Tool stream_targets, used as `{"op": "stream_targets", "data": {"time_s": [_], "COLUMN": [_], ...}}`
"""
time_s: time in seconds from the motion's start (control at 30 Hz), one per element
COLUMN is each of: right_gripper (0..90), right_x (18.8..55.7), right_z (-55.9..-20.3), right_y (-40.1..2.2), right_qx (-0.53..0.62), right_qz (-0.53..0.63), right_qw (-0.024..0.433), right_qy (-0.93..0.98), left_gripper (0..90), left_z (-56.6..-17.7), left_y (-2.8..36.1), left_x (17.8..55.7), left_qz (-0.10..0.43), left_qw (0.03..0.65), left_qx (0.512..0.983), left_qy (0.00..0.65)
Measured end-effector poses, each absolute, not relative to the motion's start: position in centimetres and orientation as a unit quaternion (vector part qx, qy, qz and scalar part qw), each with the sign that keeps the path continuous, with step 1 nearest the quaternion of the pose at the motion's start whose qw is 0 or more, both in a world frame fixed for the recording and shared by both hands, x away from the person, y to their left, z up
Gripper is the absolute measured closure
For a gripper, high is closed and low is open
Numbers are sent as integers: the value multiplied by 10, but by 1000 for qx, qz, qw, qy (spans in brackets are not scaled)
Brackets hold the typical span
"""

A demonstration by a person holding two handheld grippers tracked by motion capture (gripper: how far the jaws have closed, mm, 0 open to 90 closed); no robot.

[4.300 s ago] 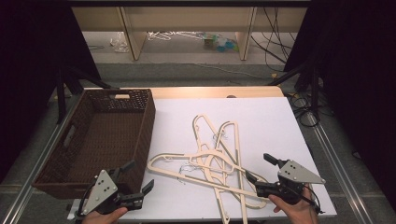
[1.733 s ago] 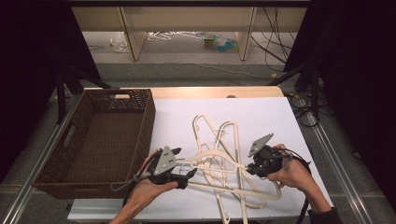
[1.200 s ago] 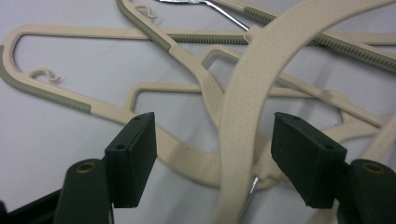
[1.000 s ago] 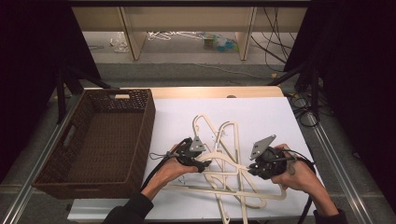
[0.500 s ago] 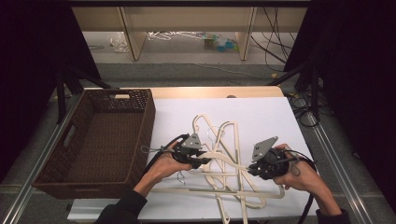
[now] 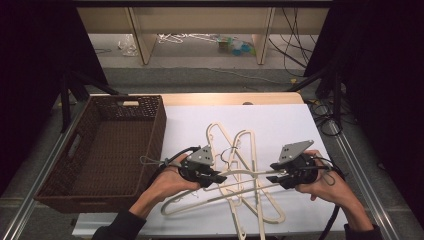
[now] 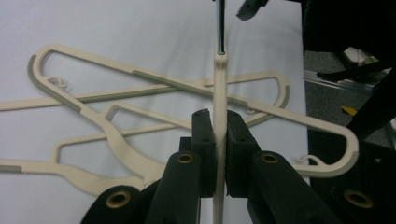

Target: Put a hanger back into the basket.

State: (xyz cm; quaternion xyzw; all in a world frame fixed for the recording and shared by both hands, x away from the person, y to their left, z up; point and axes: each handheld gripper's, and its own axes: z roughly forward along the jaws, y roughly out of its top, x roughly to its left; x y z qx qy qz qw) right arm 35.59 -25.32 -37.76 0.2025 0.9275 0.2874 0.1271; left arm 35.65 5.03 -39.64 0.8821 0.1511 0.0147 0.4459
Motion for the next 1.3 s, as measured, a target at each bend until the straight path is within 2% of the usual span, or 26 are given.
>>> {"op": "stream_targets", "data": {"time_s": [0.03, 0.3, 0.53, 0.7, 0.83, 1.03, 1.2, 1.3], "right_gripper": [488, 373, 352, 325, 318, 317, 317, 317], "right_x": [357, 354, 346, 344, 343, 346, 348, 348], "right_z": [-372, -356, -346, -345, -351, -363, -370, -372], "right_y": [-258, -270, -286, -290, -287, -282, -279, -278], "right_qx": [224, 262, 284, 289, 287, 287, 288, 287], "right_qz": [315, 364, 414, 435, 433, 422, 416, 415], "right_qw": [136, 161, 182, 173, 169, 152, 146, 144], "right_qy": [912, 879, 845, 835, 838, 846, 850, 851], "left_gripper": [854, 855, 855, 855, 855, 855, 855, 855], "left_z": [-394, -379, -338, -300, -271, -248, -247, -252], "left_y": [49, 55, 78, 97, 124, 171, 227, 244], "left_x": [355, 351, 357, 365, 375, 383, 391, 394], "left_qz": [18, 28, 64, 90, 114, 159, 216, 231], "left_qw": [448, 444, 454, 483, 501, 508, 511, 502], "left_qx": [880, 877, 863, 840, 821, 795, 768, 765], "left_qy": [157, 182, 212, 228, 248, 291, 319, 331]}}
